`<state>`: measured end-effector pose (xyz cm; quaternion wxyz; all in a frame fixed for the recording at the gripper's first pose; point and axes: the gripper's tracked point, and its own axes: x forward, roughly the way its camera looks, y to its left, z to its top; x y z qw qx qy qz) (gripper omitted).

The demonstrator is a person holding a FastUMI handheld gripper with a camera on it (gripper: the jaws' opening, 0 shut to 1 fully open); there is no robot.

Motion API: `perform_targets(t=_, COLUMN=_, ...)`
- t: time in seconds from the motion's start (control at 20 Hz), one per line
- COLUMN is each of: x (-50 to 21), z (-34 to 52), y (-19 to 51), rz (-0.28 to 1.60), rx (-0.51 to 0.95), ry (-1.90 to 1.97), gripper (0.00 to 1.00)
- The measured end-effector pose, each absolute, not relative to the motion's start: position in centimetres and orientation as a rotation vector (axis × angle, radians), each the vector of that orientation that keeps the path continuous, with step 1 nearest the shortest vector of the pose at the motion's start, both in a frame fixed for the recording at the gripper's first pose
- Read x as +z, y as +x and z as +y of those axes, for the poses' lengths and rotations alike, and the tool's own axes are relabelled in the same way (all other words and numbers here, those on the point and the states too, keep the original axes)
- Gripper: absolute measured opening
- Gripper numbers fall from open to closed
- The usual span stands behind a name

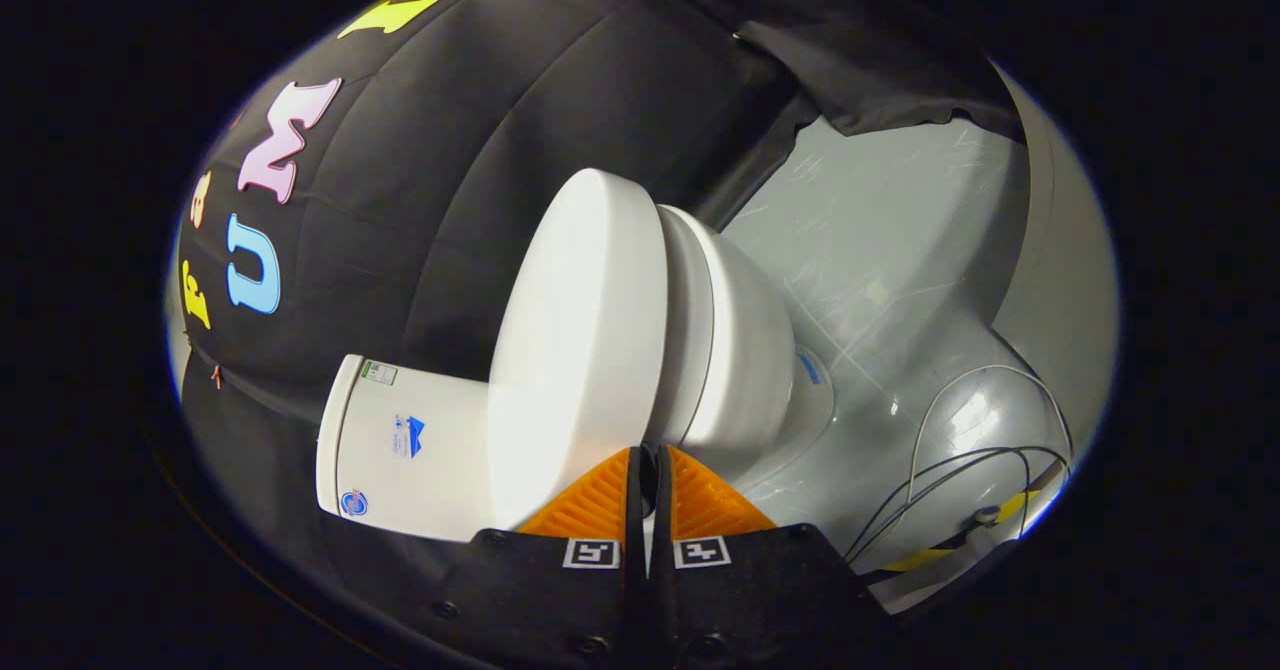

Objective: Open the toilet lid.

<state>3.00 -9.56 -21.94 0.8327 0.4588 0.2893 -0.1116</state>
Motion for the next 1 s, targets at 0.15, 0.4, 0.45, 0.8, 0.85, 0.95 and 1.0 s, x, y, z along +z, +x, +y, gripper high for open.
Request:
perform_targets(t=0.15, x=-22.1, z=-9.3, y=3.0, rz=0.609, rx=-0.224, ry=0.973, gripper=0.05)
perform_targets(t=0.4, x=-21.0, z=-8.7, y=2.9, rz=0.587, rx=-0.181, ry=0.996, gripper=0.05)
perform_targets(t=0.45, x=-20.6, z=-8.7, y=2.9, rz=0.579, rx=-0.177, ry=0.979, gripper=0.05)
perform_targets(t=0.8, x=-17.3, z=-7.8, y=3.6, rz=0.534, rx=-0.16, ry=0.918, gripper=0.06)
perform_targets(t=0.85, x=-16.7, z=-7.6, y=3.7, rz=0.53, rx=-0.163, ry=0.9, gripper=0.05)
perform_targets(t=0.95, x=-15.2, z=-6.9, y=3.8, rz=0.517, rx=-0.151, ry=0.872, gripper=0.05)
perform_targets(t=1.0, x=-14.2, z=-6.6, y=3.8, rz=0.514, rx=-0.141, ry=0.861, gripper=0.05)
